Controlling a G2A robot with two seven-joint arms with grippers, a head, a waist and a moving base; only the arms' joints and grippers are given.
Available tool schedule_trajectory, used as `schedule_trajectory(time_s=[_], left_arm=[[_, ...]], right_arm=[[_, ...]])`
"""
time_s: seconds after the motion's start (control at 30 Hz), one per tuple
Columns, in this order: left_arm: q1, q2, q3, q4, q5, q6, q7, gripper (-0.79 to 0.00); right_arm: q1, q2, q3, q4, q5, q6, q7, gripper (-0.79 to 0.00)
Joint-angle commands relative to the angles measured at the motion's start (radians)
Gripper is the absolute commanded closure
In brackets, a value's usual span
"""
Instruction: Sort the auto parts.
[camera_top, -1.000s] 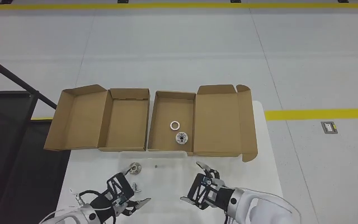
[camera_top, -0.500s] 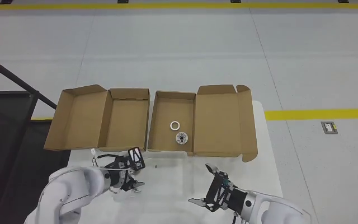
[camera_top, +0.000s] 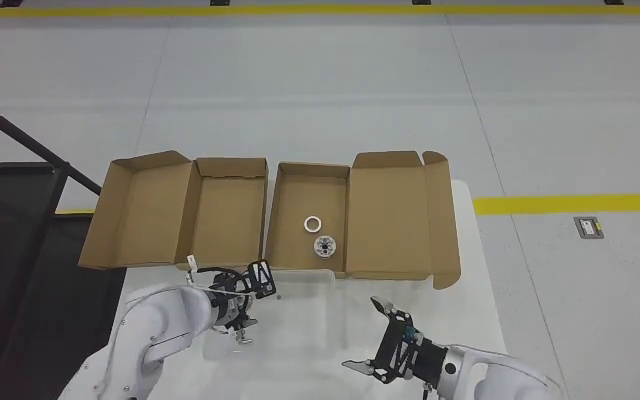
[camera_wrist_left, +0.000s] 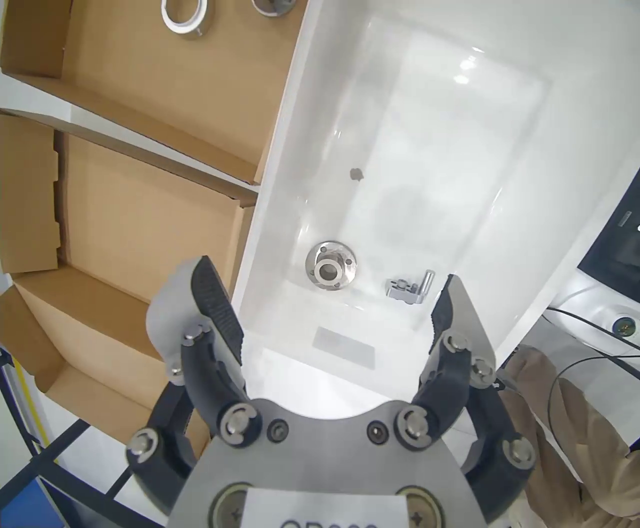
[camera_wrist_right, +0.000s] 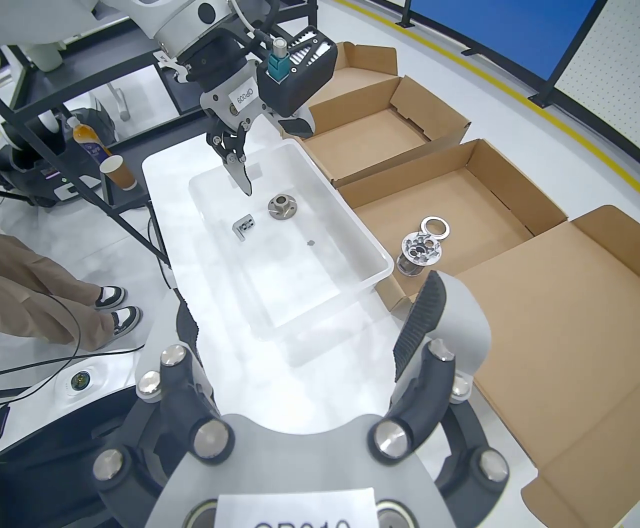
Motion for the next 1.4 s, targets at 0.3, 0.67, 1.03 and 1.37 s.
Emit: schedule_trajectory(time_s=[0.3,0.67,1.03,1.37], left_arm=[[0.0,0.0,0.0,0.0,0.0,0.0,0.0,-0.748],[0.0,0.0,0.0,0.0,0.0,0.0,0.0,-0.785],[0.011,0.027,0.054,0.043,0.123,-0.033,0.033,-0.785],[-0.114,0.076,0.205,0.15,0.067,-0.032,0.033,-0.496]], right_arm=[[0.0,0.0,0.0,0.0,0.0,0.0,0.0,-0.785],[0.0,0.0,0.0,0.0,0.0,0.0,0.0,-0.785],[0.0,0.0,0.0,0.0,0.0,0.0,0.0,-0.785],[0.0,0.0,0.0,0.0,0.0,0.0,0.0,-0.785]])
